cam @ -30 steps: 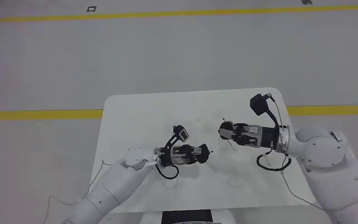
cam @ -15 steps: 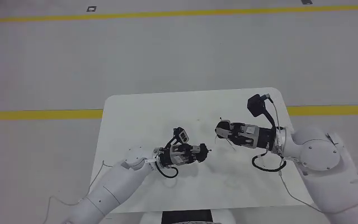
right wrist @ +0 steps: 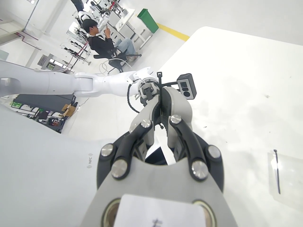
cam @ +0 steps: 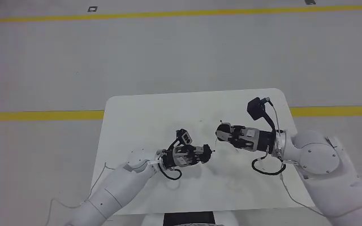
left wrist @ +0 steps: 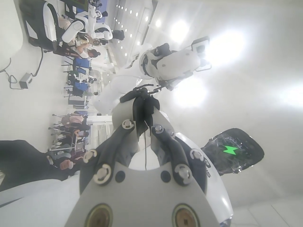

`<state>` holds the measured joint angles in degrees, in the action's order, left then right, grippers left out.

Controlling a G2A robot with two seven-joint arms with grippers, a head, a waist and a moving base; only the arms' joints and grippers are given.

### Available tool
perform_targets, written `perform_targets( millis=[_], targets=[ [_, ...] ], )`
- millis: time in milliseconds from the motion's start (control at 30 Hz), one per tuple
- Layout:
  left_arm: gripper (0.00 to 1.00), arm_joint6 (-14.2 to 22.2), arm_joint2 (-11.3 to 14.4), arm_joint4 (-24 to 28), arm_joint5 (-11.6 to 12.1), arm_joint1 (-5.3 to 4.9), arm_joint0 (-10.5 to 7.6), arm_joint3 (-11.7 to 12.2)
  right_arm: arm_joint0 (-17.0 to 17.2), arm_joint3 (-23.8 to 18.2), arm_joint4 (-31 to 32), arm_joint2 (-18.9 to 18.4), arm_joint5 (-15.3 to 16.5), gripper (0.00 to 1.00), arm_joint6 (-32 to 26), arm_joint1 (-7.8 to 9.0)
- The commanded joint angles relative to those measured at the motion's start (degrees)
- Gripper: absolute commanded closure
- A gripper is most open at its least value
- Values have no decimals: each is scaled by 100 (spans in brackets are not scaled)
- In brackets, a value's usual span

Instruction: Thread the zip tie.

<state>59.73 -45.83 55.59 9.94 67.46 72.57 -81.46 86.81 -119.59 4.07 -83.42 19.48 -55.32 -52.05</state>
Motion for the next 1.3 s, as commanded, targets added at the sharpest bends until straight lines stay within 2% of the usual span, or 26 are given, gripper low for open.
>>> perform_targets(
  millis=[0,1267],
  targets=[
    [100,8,-4,23,-5,4,2,-1,-12,17,-3,22,0,100,-3,3],
    [100,-22,-28,60,-26,15,28,-6,-77,45,38,206,0,100,51,62]
  ],
)
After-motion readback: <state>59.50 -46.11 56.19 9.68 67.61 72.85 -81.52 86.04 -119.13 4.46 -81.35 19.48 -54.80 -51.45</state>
